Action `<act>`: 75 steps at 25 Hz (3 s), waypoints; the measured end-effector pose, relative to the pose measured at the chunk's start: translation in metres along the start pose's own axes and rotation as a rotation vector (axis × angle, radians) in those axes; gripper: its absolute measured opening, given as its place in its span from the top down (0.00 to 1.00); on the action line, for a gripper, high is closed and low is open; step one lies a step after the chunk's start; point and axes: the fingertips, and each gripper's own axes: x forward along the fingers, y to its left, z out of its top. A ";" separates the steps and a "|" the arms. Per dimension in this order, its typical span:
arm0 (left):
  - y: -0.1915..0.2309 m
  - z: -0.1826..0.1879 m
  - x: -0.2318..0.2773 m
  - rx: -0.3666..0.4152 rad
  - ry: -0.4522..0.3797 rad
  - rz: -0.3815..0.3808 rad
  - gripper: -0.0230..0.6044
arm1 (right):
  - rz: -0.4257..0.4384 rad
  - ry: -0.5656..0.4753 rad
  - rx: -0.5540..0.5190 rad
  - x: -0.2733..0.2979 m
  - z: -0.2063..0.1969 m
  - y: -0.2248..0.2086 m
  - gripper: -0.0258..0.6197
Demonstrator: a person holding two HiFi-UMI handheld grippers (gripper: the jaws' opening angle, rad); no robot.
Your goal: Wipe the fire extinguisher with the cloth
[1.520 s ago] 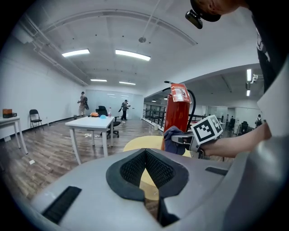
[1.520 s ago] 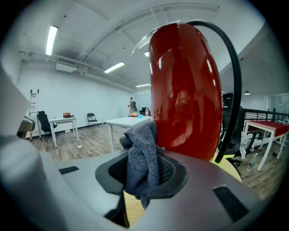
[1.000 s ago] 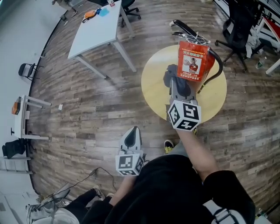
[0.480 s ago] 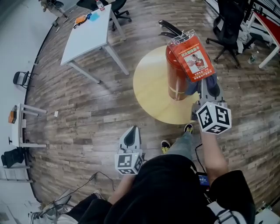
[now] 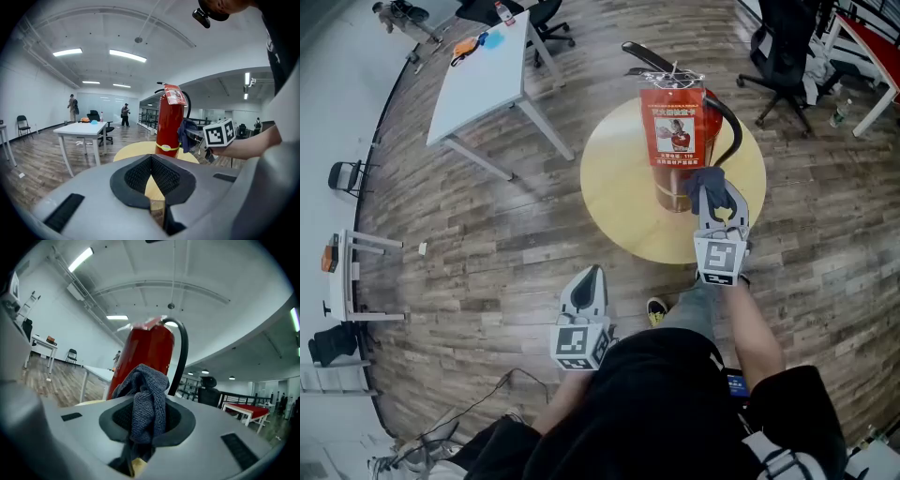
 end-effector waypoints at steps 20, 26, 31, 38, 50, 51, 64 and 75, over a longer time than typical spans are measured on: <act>0.019 -0.006 -0.008 -0.041 -0.021 0.044 0.94 | 0.050 -0.072 0.028 0.011 0.127 0.043 0.82; 0.034 0.009 -0.008 -0.062 -0.033 0.048 0.94 | 0.126 0.226 0.125 0.053 0.031 0.109 0.83; 0.032 -0.005 -0.012 -0.074 -0.017 0.044 0.94 | 0.156 0.369 0.040 0.017 -0.058 0.099 0.82; 0.032 0.004 0.003 -0.075 -0.022 0.013 0.94 | 0.110 0.125 -0.119 0.017 0.035 0.022 0.82; 0.005 0.000 0.014 -0.063 -0.025 -0.041 0.94 | -0.027 -0.253 -0.311 -0.010 0.141 -0.011 0.82; 0.005 0.000 0.015 -0.063 -0.022 -0.046 0.94 | -0.006 -0.224 -0.282 -0.009 0.127 -0.005 0.82; -0.038 -0.009 0.032 -0.063 0.005 -0.159 0.94 | 0.298 0.271 0.145 -0.049 -0.034 0.016 0.82; -0.106 0.020 0.056 -0.039 -0.031 -0.185 0.94 | 0.291 0.221 0.248 -0.111 -0.013 -0.037 0.82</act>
